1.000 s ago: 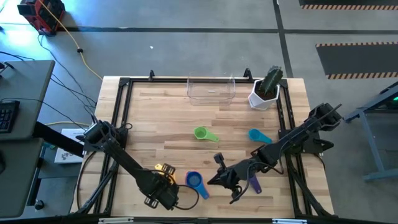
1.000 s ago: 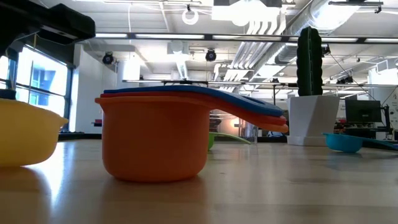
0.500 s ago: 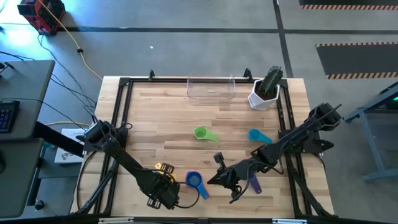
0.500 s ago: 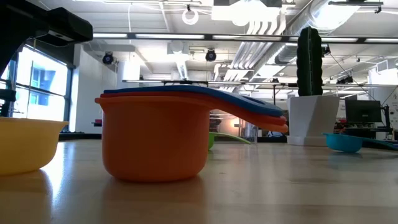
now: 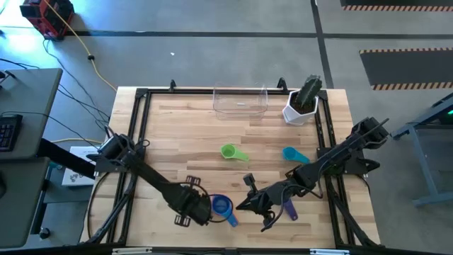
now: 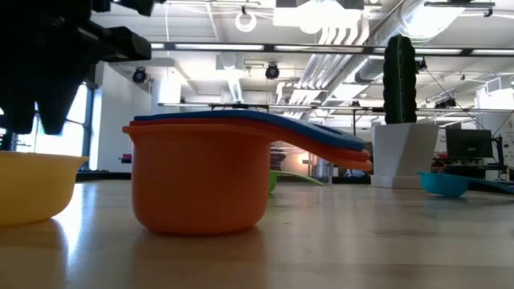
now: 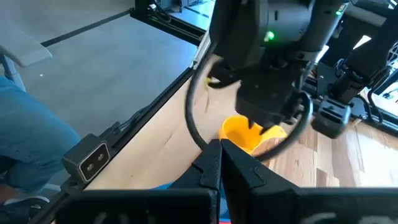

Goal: Nest measuring cups in basket
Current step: Stack the yellow measuring cup on top of the blue measuring cup

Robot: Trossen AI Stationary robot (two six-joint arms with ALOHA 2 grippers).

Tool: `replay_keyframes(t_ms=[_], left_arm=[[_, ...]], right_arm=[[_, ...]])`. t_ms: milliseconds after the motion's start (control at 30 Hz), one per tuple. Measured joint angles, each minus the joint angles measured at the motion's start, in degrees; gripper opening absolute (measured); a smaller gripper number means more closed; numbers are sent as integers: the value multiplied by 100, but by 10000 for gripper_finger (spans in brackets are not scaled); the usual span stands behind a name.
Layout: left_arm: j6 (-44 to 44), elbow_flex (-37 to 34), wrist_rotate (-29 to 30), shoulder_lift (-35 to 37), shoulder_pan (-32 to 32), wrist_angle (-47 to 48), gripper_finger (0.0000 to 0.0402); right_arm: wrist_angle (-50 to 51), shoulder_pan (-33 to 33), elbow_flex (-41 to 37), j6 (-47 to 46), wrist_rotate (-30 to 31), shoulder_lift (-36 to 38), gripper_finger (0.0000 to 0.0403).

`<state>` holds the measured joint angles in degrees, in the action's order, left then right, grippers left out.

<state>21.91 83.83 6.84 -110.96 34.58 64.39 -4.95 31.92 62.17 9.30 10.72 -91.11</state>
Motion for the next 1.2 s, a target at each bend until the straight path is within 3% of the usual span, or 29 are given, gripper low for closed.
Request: replay_keyframes(t_ms=[1200], left_arm=[[-265,-247,56,0,-364,-280,75]], right_arm=[[49,0,0,-28,-40,0,0]])
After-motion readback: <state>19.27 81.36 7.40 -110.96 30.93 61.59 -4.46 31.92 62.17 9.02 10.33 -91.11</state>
